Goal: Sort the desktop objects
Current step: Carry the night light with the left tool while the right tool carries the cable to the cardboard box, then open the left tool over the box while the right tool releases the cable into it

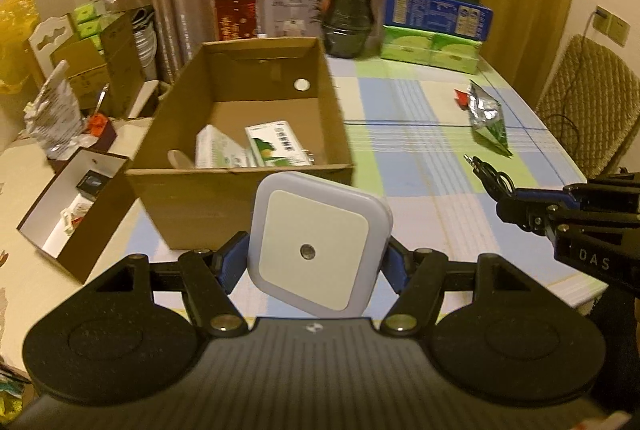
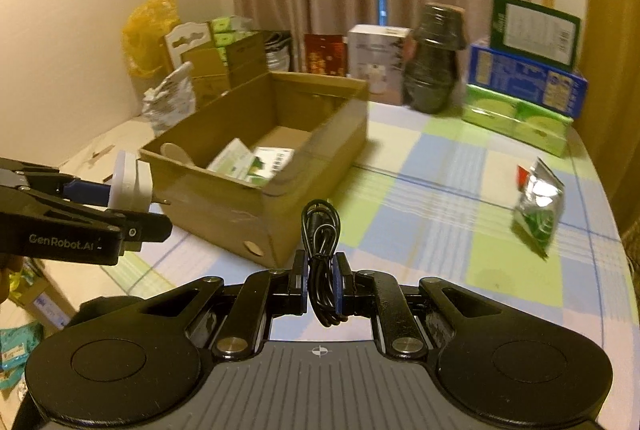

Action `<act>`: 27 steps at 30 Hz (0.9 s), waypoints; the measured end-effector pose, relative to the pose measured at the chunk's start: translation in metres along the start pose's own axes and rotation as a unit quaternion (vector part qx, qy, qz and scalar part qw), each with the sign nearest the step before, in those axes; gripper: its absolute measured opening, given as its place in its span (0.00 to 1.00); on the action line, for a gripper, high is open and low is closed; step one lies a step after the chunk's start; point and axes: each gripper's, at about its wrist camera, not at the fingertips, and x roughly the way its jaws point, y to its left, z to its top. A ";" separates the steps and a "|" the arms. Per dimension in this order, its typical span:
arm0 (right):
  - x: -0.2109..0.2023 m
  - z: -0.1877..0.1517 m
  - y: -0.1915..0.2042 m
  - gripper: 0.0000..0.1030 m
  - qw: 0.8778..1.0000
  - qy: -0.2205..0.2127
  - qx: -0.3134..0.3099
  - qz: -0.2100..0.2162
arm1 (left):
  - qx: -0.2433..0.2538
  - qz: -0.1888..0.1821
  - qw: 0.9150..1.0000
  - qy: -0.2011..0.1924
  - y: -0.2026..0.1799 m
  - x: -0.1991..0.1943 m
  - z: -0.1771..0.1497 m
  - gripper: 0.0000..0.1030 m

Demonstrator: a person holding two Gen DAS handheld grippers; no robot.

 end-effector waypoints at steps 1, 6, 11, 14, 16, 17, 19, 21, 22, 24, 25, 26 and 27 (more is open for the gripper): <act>0.002 0.002 0.005 0.08 1.000 -0.001 -0.005 0.004 | -0.003 0.004 1.000 -0.001 0.005 -0.001 0.000 0.62; 0.013 0.015 0.025 0.08 0.999 -0.003 -0.023 0.028 | -0.016 0.021 1.000 -0.004 0.027 -0.006 0.001 0.62; 0.029 0.035 0.041 0.08 0.998 -0.010 -0.040 0.046 | -0.019 0.033 0.999 -0.008 0.046 -0.009 0.007 0.62; 0.039 0.046 0.048 0.08 0.998 -0.012 -0.046 0.051 | -0.021 0.038 0.999 -0.011 0.057 -0.008 0.015 0.62; 0.047 0.053 0.051 0.08 0.997 -0.012 -0.048 0.051 | -0.021 0.041 0.999 -0.015 0.064 -0.006 0.021 0.62; 0.051 0.057 0.052 0.08 0.997 -0.012 -0.049 0.051 | -0.022 0.041 0.999 -0.017 0.067 -0.005 0.025 0.62; 0.060 0.064 0.051 0.08 0.998 -0.009 -0.047 0.051 | -0.025 0.041 0.999 -0.020 0.073 -0.001 0.034 0.62; 0.067 0.071 0.049 0.08 0.998 -0.008 -0.043 0.050 | -0.021 0.042 0.999 -0.023 0.078 0.004 0.044 0.62; 0.070 0.074 0.048 0.08 0.998 -0.007 -0.040 0.050 | -0.021 0.041 0.999 -0.024 0.080 0.007 0.048 0.62; 0.075 0.080 0.046 0.08 0.998 -0.007 -0.036 0.049 | -0.018 0.039 0.999 -0.025 0.084 0.014 0.057 0.62; 0.077 0.083 0.045 0.08 0.998 -0.008 -0.033 0.049 | -0.013 0.040 0.999 -0.027 0.085 0.018 0.062 0.62; 0.080 0.086 0.043 0.08 0.998 -0.008 -0.031 0.048 | -0.009 0.041 0.999 -0.027 0.085 0.021 0.067 0.62; 0.082 0.089 0.041 0.08 0.998 -0.008 -0.028 0.048 | -0.007 0.040 0.999 -0.027 0.086 0.024 0.070 0.62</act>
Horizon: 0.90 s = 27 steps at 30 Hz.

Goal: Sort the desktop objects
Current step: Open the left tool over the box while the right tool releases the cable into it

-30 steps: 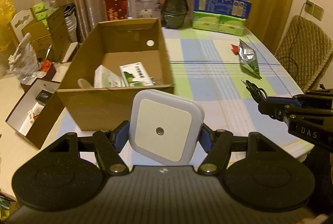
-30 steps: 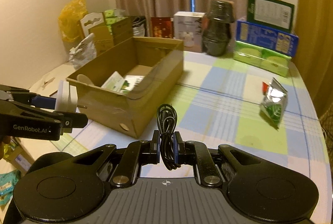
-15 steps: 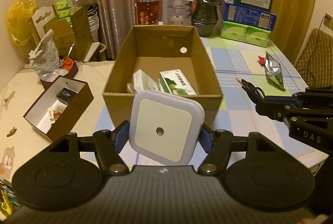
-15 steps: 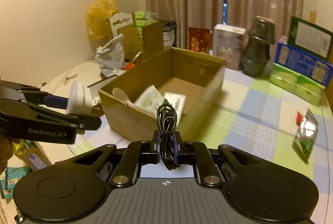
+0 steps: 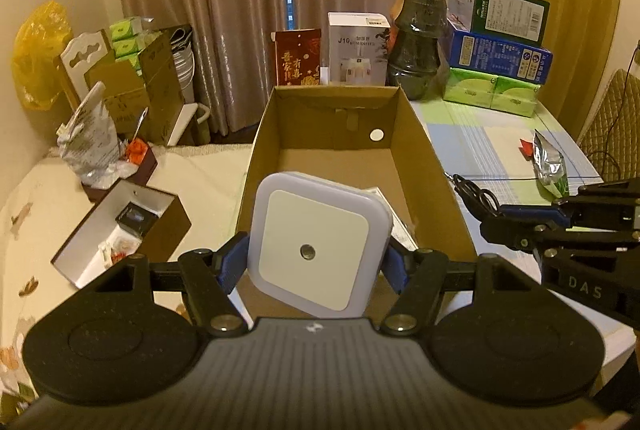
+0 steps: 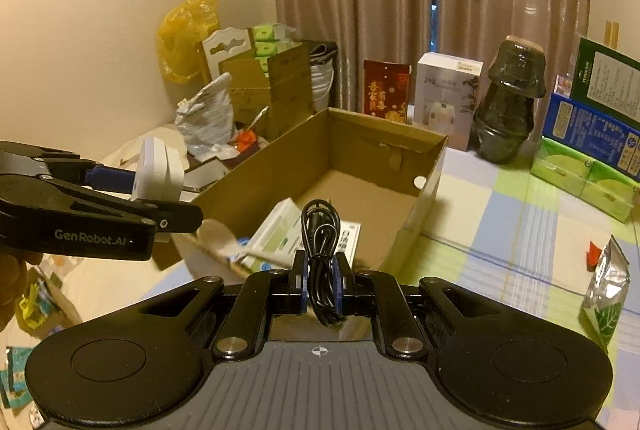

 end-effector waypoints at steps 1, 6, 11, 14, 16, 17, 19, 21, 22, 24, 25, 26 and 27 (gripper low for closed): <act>0.003 0.003 -0.002 0.08 1.000 0.000 0.004 0.000 | 0.002 -0.002 1.000 0.000 0.000 0.004 0.004 0.62; 0.017 0.019 -0.011 0.08 1.000 0.001 0.026 0.000 | 0.008 -0.013 1.000 0.003 0.002 0.026 0.020 0.62; 0.035 0.033 -0.018 0.08 1.000 0.003 0.021 -0.007 | 0.016 -0.022 1.000 0.016 0.003 0.052 0.028 0.62; 0.047 0.038 -0.023 0.08 1.000 0.007 0.027 -0.008 | 0.018 -0.028 0.999 0.024 0.004 0.065 0.032 0.62; 0.055 0.042 -0.027 0.08 0.999 0.010 0.031 -0.008 | 0.019 -0.031 0.999 0.026 0.006 0.074 0.035 0.62; 0.059 0.043 -0.028 0.08 0.999 0.012 0.034 -0.009 | 0.019 -0.034 0.999 0.028 0.006 0.077 0.036 0.62; 0.066 0.045 -0.032 0.08 0.999 0.016 0.038 -0.009 | 0.019 -0.037 0.999 0.029 0.007 0.083 0.039 0.63; 0.072 0.047 -0.034 0.08 0.999 0.018 0.041 -0.010 | 0.021 -0.039 0.999 0.029 0.008 0.090 0.042 0.63; 0.075 0.048 -0.034 0.08 0.999 0.019 0.042 -0.010 | 0.021 -0.039 0.999 0.029 0.009 0.092 0.043 0.63; 0.080 0.049 -0.035 0.08 0.999 0.021 0.043 -0.010 | 0.022 -0.040 0.999 0.030 0.010 0.099 0.046 0.63; 0.083 0.050 -0.036 0.08 0.999 0.022 0.043 -0.010 | 0.024 -0.040 0.998 0.030 0.010 0.102 0.047 0.63; 0.086 0.051 -0.036 0.08 0.999 0.022 0.044 -0.010 | 0.026 -0.041 0.998 0.031 0.010 0.105 0.048 0.63; 0.088 0.053 -0.037 0.09 0.999 0.022 0.045 -0.011 | 0.027 -0.043 0.998 0.033 0.011 0.109 0.050 0.63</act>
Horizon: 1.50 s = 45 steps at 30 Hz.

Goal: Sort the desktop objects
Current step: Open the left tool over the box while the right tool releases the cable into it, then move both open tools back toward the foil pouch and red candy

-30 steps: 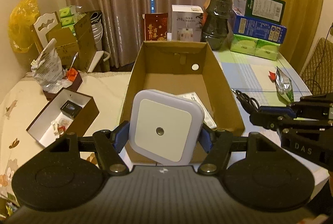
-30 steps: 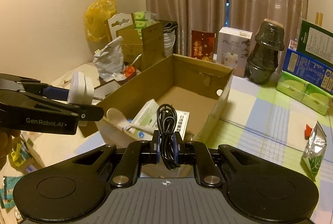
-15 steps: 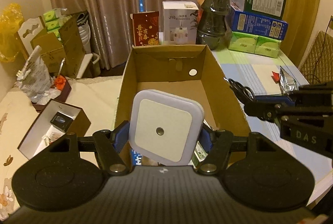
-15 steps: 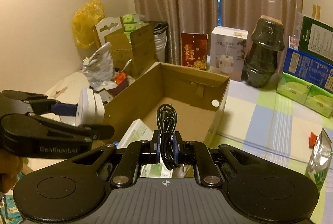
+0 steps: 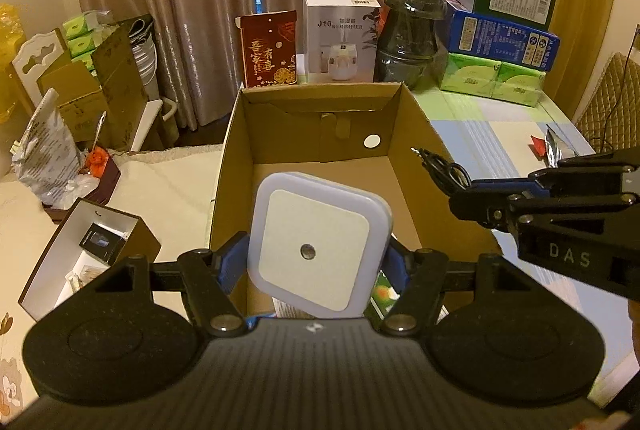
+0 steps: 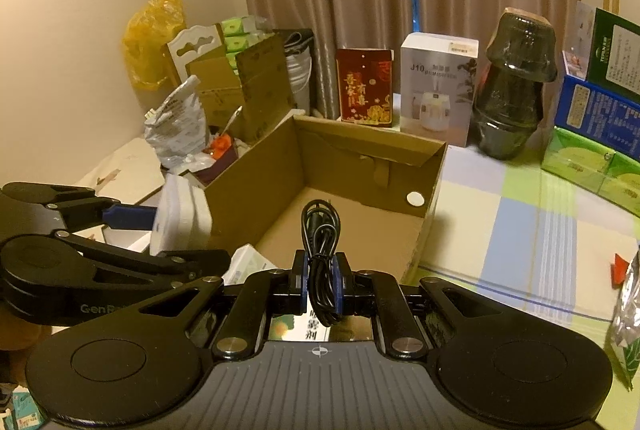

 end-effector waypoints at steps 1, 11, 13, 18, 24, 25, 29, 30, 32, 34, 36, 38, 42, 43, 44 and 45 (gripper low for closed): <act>0.002 0.001 -0.001 0.09 1.000 0.000 0.001 0.000 | 0.001 -0.002 1.000 0.000 0.001 0.003 0.001 0.65; 0.023 0.018 -0.005 0.10 1.000 -0.001 0.013 0.020 | -0.012 0.010 1.000 -0.017 0.016 -0.003 0.000 0.71; 0.025 0.022 -0.007 0.19 1.000 -0.007 0.015 0.024 | -0.016 0.009 1.000 -0.017 0.017 -0.006 -0.003 0.71; 0.010 0.018 -0.019 0.47 0.999 -0.029 0.035 0.018 | -0.024 0.011 0.999 -0.021 0.015 -0.016 -0.014 0.72; -0.022 -0.009 -0.041 0.53 0.996 -0.032 0.077 0.008 | -0.051 0.012 0.998 -0.027 0.011 -0.034 -0.028 0.77; -0.029 -0.016 -0.044 0.55 0.996 -0.032 0.086 0.005 | -0.056 0.012 0.998 -0.029 0.008 -0.038 -0.032 0.78; -0.059 -0.043 -0.055 0.63 0.993 -0.033 0.113 -0.004 | -0.070 0.011 0.997 -0.034 -0.003 -0.055 -0.042 0.81; -0.067 -0.050 -0.057 0.65 0.993 -0.033 0.117 -0.008 | -0.073 0.010 0.997 -0.036 -0.007 -0.059 -0.045 0.82; -0.084 -0.062 -0.062 0.69 0.991 -0.034 0.127 -0.014 | -0.078 0.007 0.996 -0.038 -0.014 -0.067 -0.050 0.84; -0.101 -0.074 -0.070 0.74 0.990 -0.036 0.137 -0.022 | -0.084 0.003 0.996 -0.042 -0.024 -0.075 -0.054 0.87; -0.118 -0.085 -0.078 0.81 0.988 -0.037 0.145 -0.035 | -0.085 -0.001 0.995 -0.046 -0.034 -0.083 -0.057 0.90; -0.133 -0.094 -0.086 0.86 0.986 -0.038 0.152 -0.048 | -0.083 -0.004 0.995 -0.046 -0.045 -0.088 -0.060 0.93; -0.163 -0.111 -0.104 0.98 0.981 -0.040 0.178 -0.061 | -0.077 -0.015 0.996 -0.046 -0.072 -0.096 -0.065 0.99; -0.170 -0.115 -0.108 0.98 0.980 -0.041 0.183 -0.063 | -0.077 -0.017 0.996 -0.047 -0.078 -0.098 -0.067 0.99; -0.175 -0.118 -0.111 0.98 0.980 -0.041 0.186 -0.066 | -0.076 -0.018 0.996 -0.046 -0.084 -0.099 -0.068 0.99; -0.180 -0.122 -0.113 0.98 0.979 -0.041 0.187 -0.068 | -0.074 -0.020 0.996 -0.043 -0.090 -0.099 -0.069 0.99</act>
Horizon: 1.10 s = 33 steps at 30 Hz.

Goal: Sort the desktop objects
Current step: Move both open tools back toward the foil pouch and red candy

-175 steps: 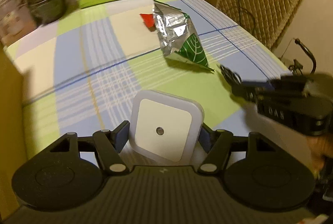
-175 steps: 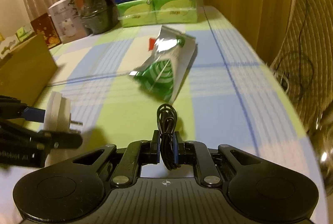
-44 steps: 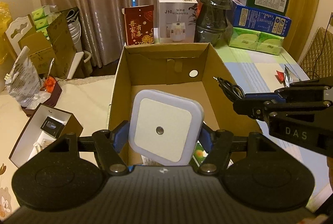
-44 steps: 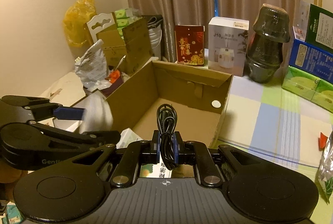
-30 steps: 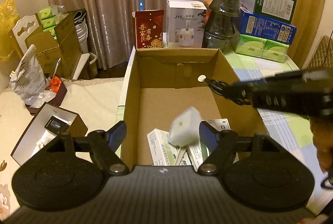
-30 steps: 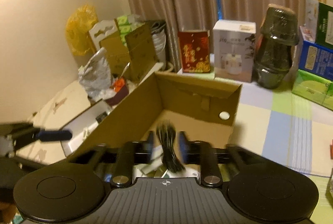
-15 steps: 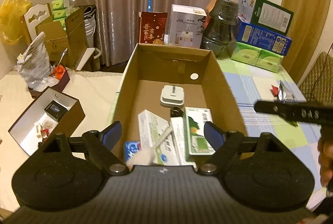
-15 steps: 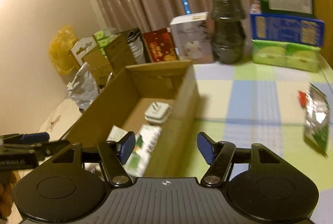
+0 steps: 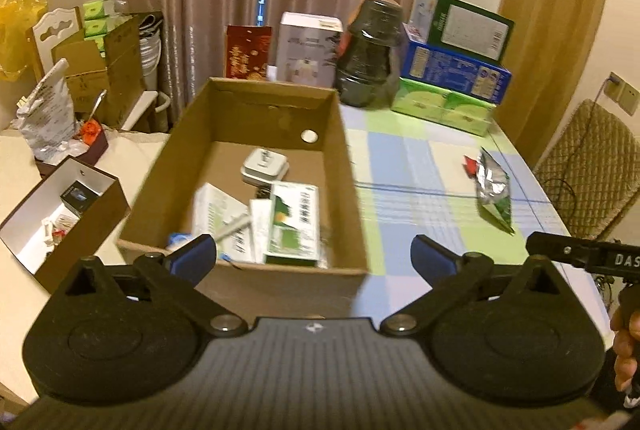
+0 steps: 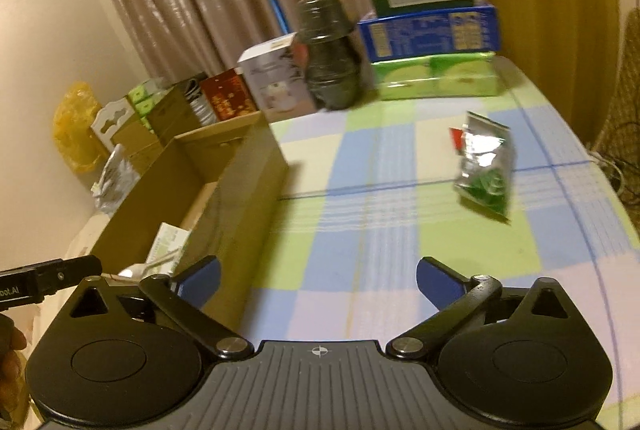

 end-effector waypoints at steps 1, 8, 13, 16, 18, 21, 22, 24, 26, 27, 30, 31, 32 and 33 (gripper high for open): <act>-0.005 -0.002 -0.005 0.98 1.000 0.000 0.002 -0.002 | 0.003 -0.002 1.000 0.003 -0.007 0.000 -0.002 0.99; -0.027 -0.011 -0.033 0.98 0.999 -0.006 0.001 -0.032 | 0.013 -0.017 1.000 0.016 -0.045 0.000 -0.015 0.99; -0.037 -0.016 -0.056 0.98 0.999 -0.010 0.018 -0.050 | 0.027 -0.031 0.999 0.022 -0.068 0.004 -0.018 0.99; -0.042 -0.017 -0.067 0.98 0.998 -0.013 0.027 -0.060 | 0.033 -0.043 0.998 0.025 -0.078 0.006 -0.020 0.99; -0.045 -0.017 -0.074 0.98 0.997 -0.015 0.032 -0.066 | 0.038 -0.050 0.998 0.028 -0.085 0.009 -0.019 0.99; -0.046 -0.017 -0.083 0.98 0.996 -0.017 0.039 -0.074 | 0.045 -0.058 0.997 0.031 -0.093 0.013 -0.020 0.99; -0.045 -0.016 -0.085 0.98 0.996 -0.017 0.041 -0.076 | 0.048 -0.060 0.997 0.032 -0.097 0.016 -0.019 0.99; -0.045 -0.015 -0.091 0.98 0.996 -0.019 0.044 -0.079 | 0.055 -0.062 0.996 0.034 -0.102 0.020 -0.018 0.99; -0.045 -0.012 -0.096 0.98 0.995 -0.020 0.045 -0.082 | 0.063 -0.065 0.995 0.037 -0.109 0.026 -0.016 0.99; -0.044 -0.011 -0.098 0.98 0.995 -0.021 0.044 -0.083 | 0.067 -0.066 0.995 0.038 -0.112 0.031 -0.014 0.99; -0.038 -0.003 -0.104 0.98 0.995 -0.024 0.041 -0.086 | 0.078 -0.068 0.994 0.038 -0.121 0.042 -0.008 0.99; -0.035 0.000 -0.106 0.98 0.995 -0.026 0.039 -0.086 | 0.081 -0.069 0.994 0.039 -0.124 0.048 -0.005 0.99; -0.033 0.003 -0.109 0.98 0.995 -0.028 0.038 -0.088 | 0.085 -0.072 0.993 0.039 -0.128 0.053 -0.001 0.99; -0.030 0.007 -0.111 0.98 0.995 -0.031 0.037 -0.089 | 0.088 -0.073 0.993 0.038 -0.131 0.059 0.002 0.99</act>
